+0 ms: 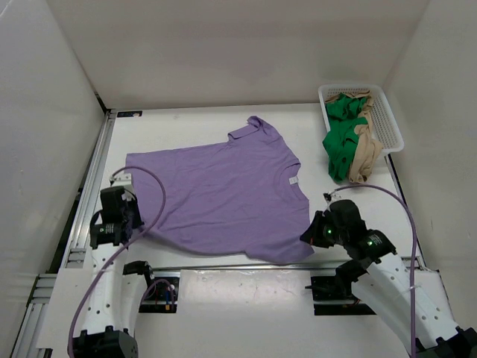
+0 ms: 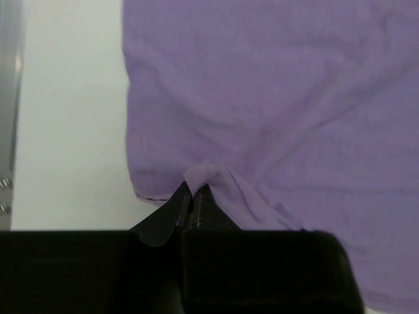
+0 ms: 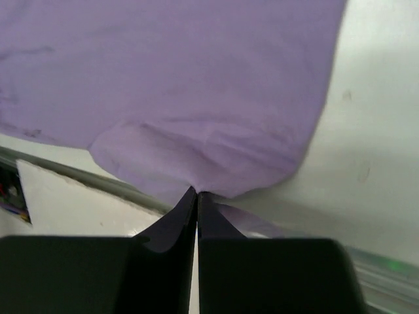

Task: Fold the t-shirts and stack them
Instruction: Flatten out the tshirt

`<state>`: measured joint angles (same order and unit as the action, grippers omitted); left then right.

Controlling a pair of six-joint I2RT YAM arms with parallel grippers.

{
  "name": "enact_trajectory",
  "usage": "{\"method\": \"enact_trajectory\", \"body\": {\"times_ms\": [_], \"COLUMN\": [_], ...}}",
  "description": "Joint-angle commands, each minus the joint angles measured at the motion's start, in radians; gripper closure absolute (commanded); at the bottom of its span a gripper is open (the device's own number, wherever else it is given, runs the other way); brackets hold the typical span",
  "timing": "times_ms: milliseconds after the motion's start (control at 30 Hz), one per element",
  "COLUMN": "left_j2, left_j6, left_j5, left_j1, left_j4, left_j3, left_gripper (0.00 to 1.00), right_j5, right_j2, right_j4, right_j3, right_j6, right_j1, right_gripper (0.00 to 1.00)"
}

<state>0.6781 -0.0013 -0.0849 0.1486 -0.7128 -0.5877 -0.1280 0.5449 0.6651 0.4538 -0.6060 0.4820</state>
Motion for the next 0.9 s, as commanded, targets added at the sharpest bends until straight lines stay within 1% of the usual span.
{"method": "enact_trajectory", "body": {"times_ms": [0, 67, 133, 200, 233, 333, 367, 433, 467, 500, 533, 567, 600, 633, 667, 700, 733, 767, 800, 833, 867], "left_j2": [-0.078, -0.113, -0.123, -0.123, -0.100, -0.052, -0.017, 0.026, 0.055, 0.143, 0.209, 0.292, 0.483, 0.582, 0.671, 0.819, 0.883, 0.947, 1.074, 1.131, 1.175], "left_j6": [0.001, 0.001, 0.001, 0.001, 0.001, 0.001, 0.001, 0.001, 0.001, 0.001, 0.001, 0.001, 0.001, 0.001, 0.001, 0.001, 0.001, 0.001, 0.001, 0.001, 0.001], "left_j5": [-0.009, -0.009, -0.018, -0.018, -0.018, -0.029, -0.029, -0.015, 0.016, 0.039, 0.086, 0.102, 0.102, 0.102, 0.102, 0.102, 0.102, 0.102, 0.085, 0.073, 0.073], "left_j1": [0.005, 0.005, 0.005, 0.005, 0.005, 0.005, 0.005, 0.005, 0.005, 0.005, 0.005, 0.005, 0.005, 0.005, -0.004, -0.004, -0.004, -0.015, -0.015, -0.027, -0.027], "left_j4": [-0.167, -0.206, -0.224, -0.224, -0.224, -0.195, -0.195, -0.139, -0.111, -0.044, -0.018, -0.005, -0.005, -0.016, -0.025, -0.025, -0.025, -0.025, -0.025, -0.025, -0.025], "left_j3": [0.049, 0.058, 0.058, 0.058, 0.048, 0.017, 0.008, -0.023, -0.035, -0.085, -0.136, -0.206, -0.418, -0.551, -0.690, -0.980, -1.129, -1.282, -1.440, -1.729, -1.840], "left_gripper": [0.90, 0.90, 0.90, 0.90, 0.90, 0.90, 0.90, 0.90, 0.90, 0.90, 0.90, 0.90, 0.90, 0.90, 0.90, 0.90, 0.90, 0.90, 0.90, 0.90, 0.90], "right_j5": [-0.053, -0.053, 0.002, 0.046, 0.059, 0.059, 0.047, 0.047, 0.047, 0.036, 0.013, -0.014, -0.060, -0.079, -0.088, -0.088, -0.097, -0.098, -0.119, -0.137, -0.137], "right_j2": [-0.034, -0.034, -0.005, 0.056, 0.119, 0.232, 0.310, 0.384, 0.470, 0.525, 0.665, 0.747, 0.833, 1.000, 1.080, 1.159, 1.302, 1.370, 1.424, 1.469, 1.452], "right_j4": [0.068, 0.068, 0.068, 0.059, 0.048, 0.025, 0.025, -0.019, -0.044, -0.088, -0.100, -0.101, -0.084, -0.029, 0.006, 0.042, 0.072, 0.097, 0.085, 0.038, -0.113], "right_j3": [-0.020, -0.007, 0.009, 0.057, 0.103, 0.181, 0.225, 0.262, 0.284, 0.371, 0.446, 0.545, 0.811, 0.967, 1.129, 1.485, 1.667, 1.853, 2.134, 2.193, 2.194], "right_j6": [-0.044, -0.055, -0.055, -0.055, -0.055, 0.004, 0.014, 0.053, 0.070, 0.087, 0.125, 0.138, 0.138, 0.147, 0.125, 0.109, 0.091, 0.037, 0.006, -0.026, -0.061], "right_j1": [0.021, 0.036, 0.036, 0.036, 0.036, 0.036, 0.036, 0.036, 0.005, -0.023, -0.098, -0.136, -0.172, -0.233, -0.259, -0.284, -0.319, -0.338, -0.353, -0.376, -0.385], "right_gripper": [1.00, 1.00, 1.00, 1.00, 1.00, 1.00, 1.00, 1.00, 1.00, 1.00, 1.00, 1.00, 1.00, 1.00, 1.00, 1.00, 1.00, 1.00, 1.00, 1.00, 1.00]}}
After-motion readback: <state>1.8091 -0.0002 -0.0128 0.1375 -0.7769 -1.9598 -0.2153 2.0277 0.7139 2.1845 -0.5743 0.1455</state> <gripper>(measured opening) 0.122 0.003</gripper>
